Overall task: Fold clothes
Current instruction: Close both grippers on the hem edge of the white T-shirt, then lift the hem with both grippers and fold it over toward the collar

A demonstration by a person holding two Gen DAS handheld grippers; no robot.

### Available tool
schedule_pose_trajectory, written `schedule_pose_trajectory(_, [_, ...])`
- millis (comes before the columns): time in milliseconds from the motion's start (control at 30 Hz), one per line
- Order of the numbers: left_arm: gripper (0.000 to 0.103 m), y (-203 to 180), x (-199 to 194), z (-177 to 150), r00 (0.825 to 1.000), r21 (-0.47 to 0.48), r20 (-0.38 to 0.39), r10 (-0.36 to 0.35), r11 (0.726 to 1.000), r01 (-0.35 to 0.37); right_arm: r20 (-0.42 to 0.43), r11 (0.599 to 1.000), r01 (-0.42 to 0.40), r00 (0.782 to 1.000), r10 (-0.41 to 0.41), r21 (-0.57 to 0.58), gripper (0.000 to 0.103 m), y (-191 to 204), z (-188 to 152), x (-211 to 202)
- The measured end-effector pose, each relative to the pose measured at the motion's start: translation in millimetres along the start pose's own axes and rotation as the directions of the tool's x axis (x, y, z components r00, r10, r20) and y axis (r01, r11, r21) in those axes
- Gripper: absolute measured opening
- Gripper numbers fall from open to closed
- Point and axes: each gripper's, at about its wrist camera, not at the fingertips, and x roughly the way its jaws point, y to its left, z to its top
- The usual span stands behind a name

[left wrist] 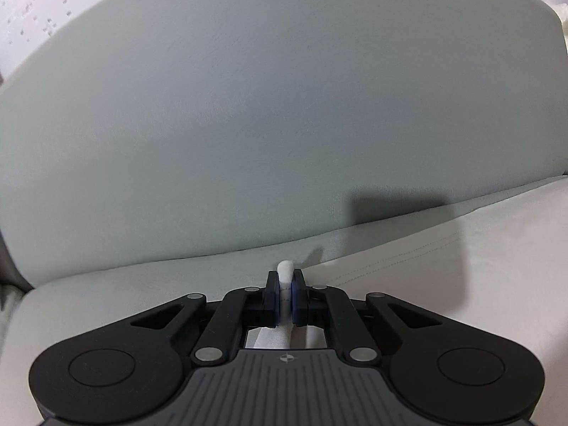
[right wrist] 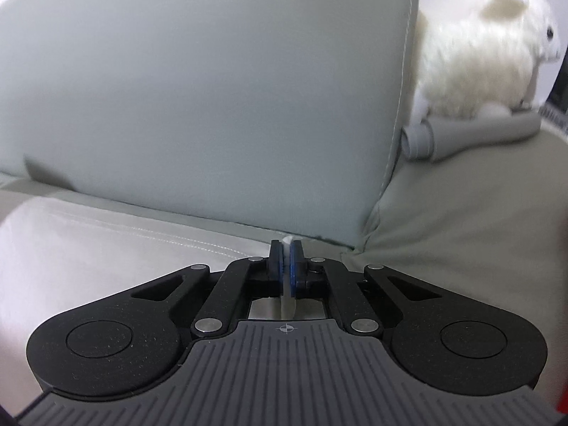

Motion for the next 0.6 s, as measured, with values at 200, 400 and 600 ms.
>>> schedule_pose_trajectory(200, [0.005, -0.6, -48.1, 8.4, 0.999, 0.017, 0.036, 0.02, 1.0, -0.02, 0.023, 1.0, 0.011, 1.0, -0.01, -0.013, 0.002, 6.4, 17.0, -38.2])
schedule_pose_trajectory(400, [0.005, -3.6, -116.8, 9.0, 0.998, 0.008, 0.063, 0.032, 0.999, -0.032, 0.051, 1.0, -0.006, 0.999, 0.006, -0.003, 0.002, 17.2, 29.6, -104.8])
schedule_pose_trajectory(600, [0.005, -10.6, -170.4, -7.9, 0.997, 0.012, 0.066, 0.051, 0.999, -0.052, 0.057, 0.998, -0.024, 0.998, 0.021, 0.05, 0.002, 3.3, 24.0, -176.9])
